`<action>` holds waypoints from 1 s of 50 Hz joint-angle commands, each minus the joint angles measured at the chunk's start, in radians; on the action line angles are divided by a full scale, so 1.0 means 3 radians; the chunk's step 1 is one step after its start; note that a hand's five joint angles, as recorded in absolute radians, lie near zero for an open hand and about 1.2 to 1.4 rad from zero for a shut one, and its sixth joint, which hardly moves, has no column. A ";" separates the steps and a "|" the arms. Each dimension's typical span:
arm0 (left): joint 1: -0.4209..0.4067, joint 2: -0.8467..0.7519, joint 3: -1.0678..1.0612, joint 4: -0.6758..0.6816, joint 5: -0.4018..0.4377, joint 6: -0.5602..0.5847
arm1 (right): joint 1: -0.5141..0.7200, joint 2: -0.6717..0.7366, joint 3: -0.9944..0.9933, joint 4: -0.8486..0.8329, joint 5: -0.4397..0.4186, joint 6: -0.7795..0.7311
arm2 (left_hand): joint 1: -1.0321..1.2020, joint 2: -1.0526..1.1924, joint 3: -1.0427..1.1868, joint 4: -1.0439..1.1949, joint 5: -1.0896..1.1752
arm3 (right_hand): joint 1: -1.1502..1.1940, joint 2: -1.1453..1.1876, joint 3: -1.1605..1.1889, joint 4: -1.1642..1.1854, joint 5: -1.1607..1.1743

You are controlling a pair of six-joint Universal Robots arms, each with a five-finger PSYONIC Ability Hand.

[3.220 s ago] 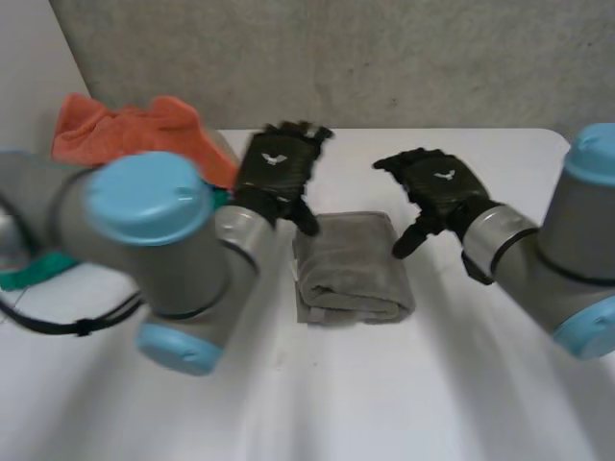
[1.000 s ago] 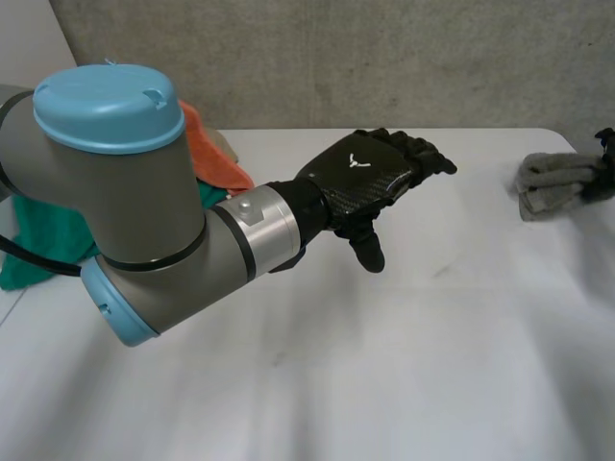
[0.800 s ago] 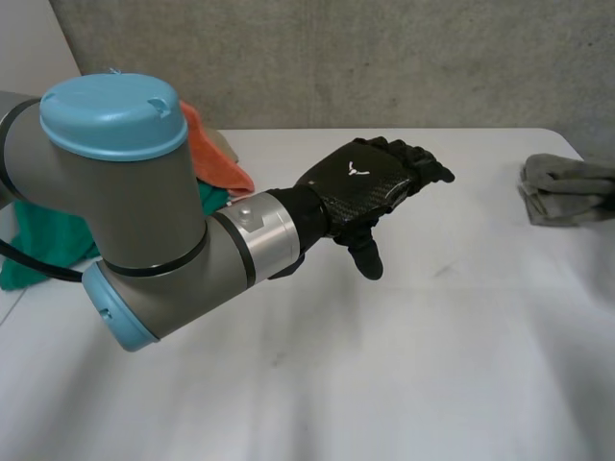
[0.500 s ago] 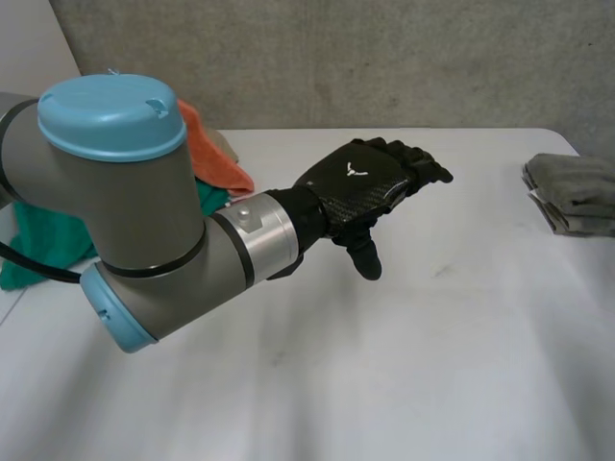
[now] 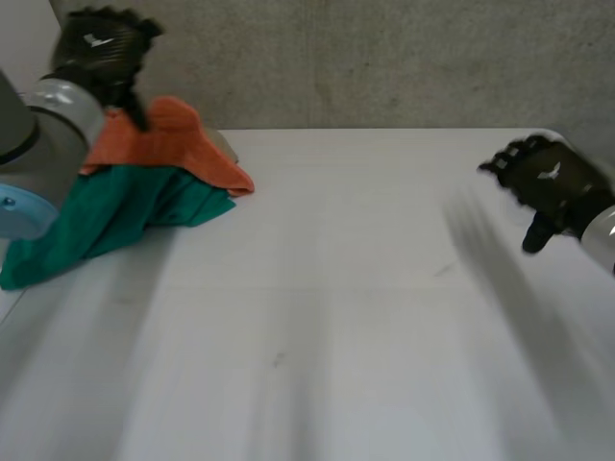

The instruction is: Fold the laundry.

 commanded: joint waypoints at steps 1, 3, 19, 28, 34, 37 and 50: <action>0.0455 -0.0664 0.0312 0.0419 0.0232 0.0538 | 0.0149 0.0026 0.0239 0.0192 0.0041 -0.0300 | 0.0087 0.0036 0.0041 0.0055 -0.0003 | -0.0148 -0.0125 -0.0109 -0.0091 -0.0132; 0.0578 -0.0904 0.0465 0.0588 0.0539 0.0503 | 0.0154 0.0031 0.0316 0.0192 0.0046 -0.0294 | 0.0106 0.0055 0.0061 0.0074 0.0017 | -0.0148 -0.0125 -0.0109 -0.0091 -0.0132; 0.0885 -0.2224 0.1693 0.0670 0.1148 -0.0024 | 0.0124 0.0047 0.0725 0.0135 0.0041 -0.0294 | 0.1045 0.0994 0.1000 0.1013 0.0956 | -0.0148 -0.0125 -0.0109 -0.0091 -0.0132; 0.0758 -0.2174 0.1647 0.0869 0.1056 -0.0035 | 0.0113 0.0047 0.0802 0.0095 0.0041 -0.0289 | 0.4010 0.3959 0.3964 0.3978 0.3920 | -0.0148 -0.0125 -0.0109 -0.0091 -0.0132; 0.0578 -0.1510 0.1218 0.1166 0.0882 -0.0131 | 0.0118 0.0026 0.0741 0.0033 0.0051 -0.0284 | 0.4010 0.3959 0.3964 0.3978 0.3920 | -0.0148 -0.0125 -0.0109 -0.0091 -0.0132; 0.0492 -0.1046 0.0963 0.1268 0.0877 -0.0355 | 0.0134 0.0021 0.0649 0.0018 0.0092 -0.0274 | 0.4010 0.3959 0.3964 0.3978 0.3920 | -0.0148 -0.0125 -0.0109 -0.0091 -0.0132; -0.0040 0.0500 0.0711 0.1396 0.0617 -0.1746 | 0.0165 -0.0193 0.0239 0.0013 0.0312 0.0549 | 0.4010 0.3959 0.3964 0.3978 0.3920 | -0.0148 -0.0125 -0.0109 -0.0091 -0.0132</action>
